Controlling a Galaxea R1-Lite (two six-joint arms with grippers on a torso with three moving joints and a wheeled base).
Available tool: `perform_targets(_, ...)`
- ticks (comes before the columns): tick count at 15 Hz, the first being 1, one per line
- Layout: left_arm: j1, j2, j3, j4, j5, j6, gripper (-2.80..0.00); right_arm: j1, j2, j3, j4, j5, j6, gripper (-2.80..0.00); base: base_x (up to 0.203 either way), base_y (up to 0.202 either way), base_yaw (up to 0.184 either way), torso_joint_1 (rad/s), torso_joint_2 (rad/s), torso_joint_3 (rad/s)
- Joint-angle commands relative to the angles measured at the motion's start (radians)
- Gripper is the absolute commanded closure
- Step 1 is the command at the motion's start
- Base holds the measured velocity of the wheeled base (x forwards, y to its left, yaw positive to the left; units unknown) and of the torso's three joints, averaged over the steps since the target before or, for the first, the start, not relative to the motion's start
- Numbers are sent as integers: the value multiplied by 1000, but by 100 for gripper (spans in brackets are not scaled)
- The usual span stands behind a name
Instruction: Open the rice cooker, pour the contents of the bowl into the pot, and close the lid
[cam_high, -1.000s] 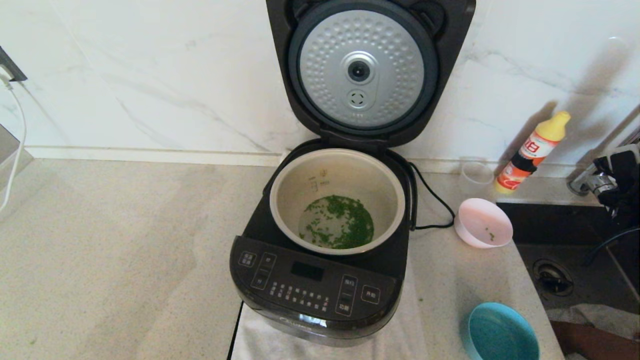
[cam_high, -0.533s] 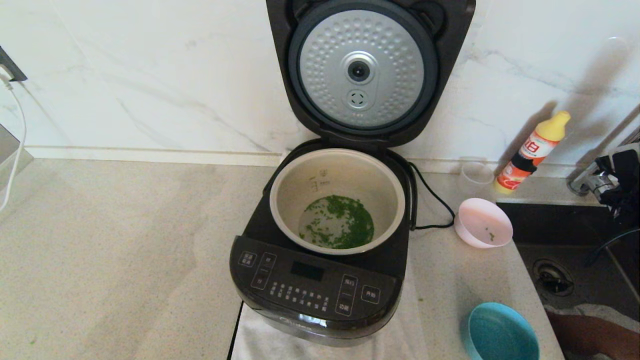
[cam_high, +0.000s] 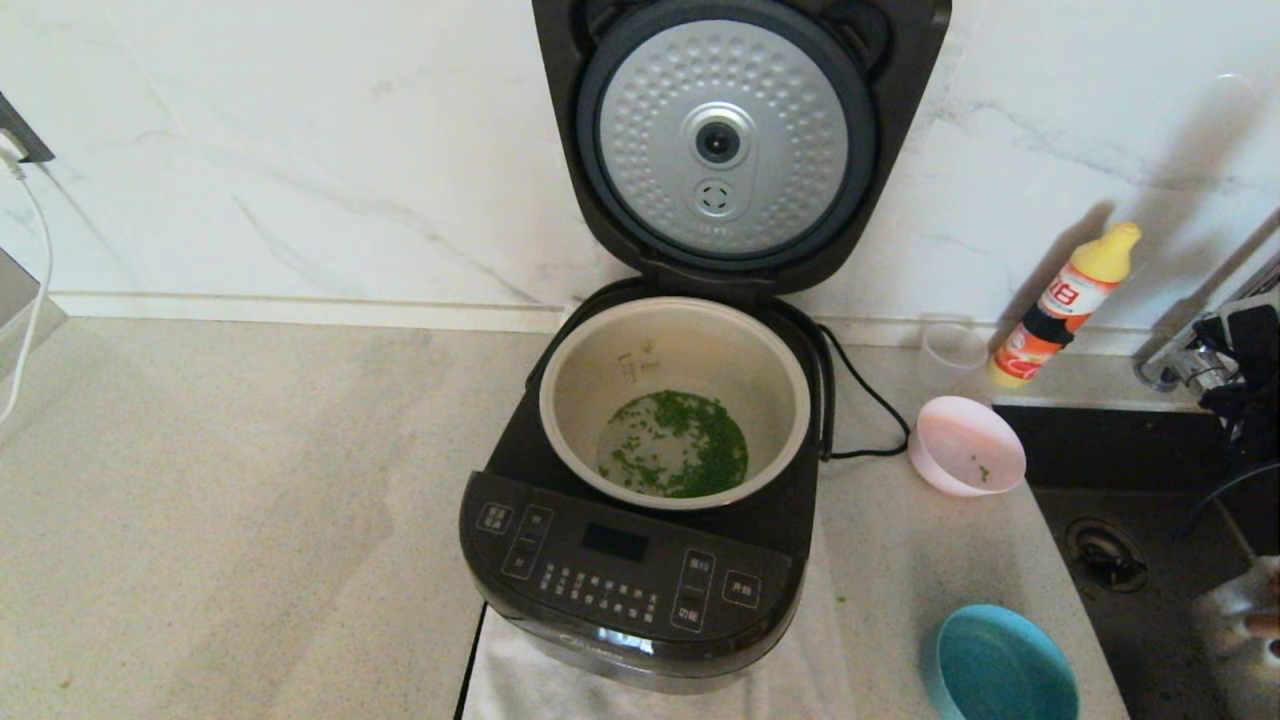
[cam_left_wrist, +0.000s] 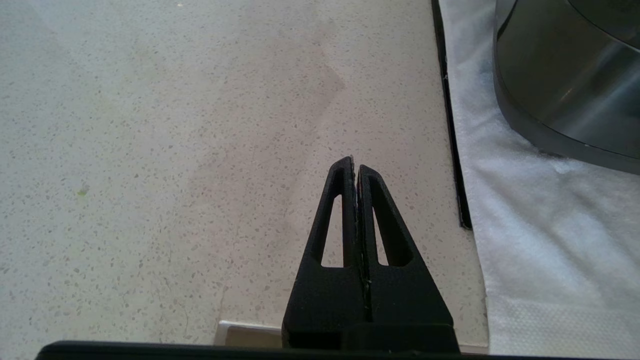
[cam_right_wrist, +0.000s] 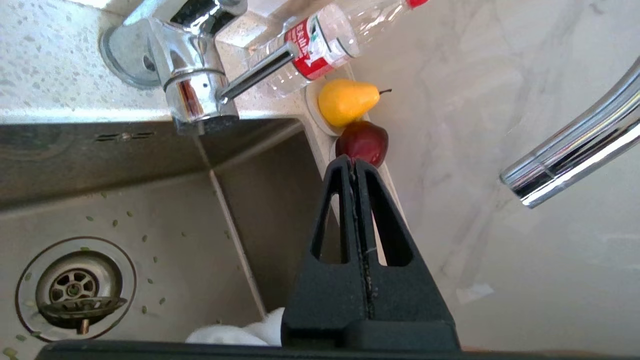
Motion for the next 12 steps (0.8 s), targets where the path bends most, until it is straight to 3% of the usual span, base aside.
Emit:
perform_targets(1,0,1,0,0,0,0,0,-9,11,-2,-7,-3,-2,0,0,0,0,0,0,0)
perform_targets(12,0,1,0,0,0,0,0,-29,114,-102,-9,-6,0,0,0,0,0,0,0,0)
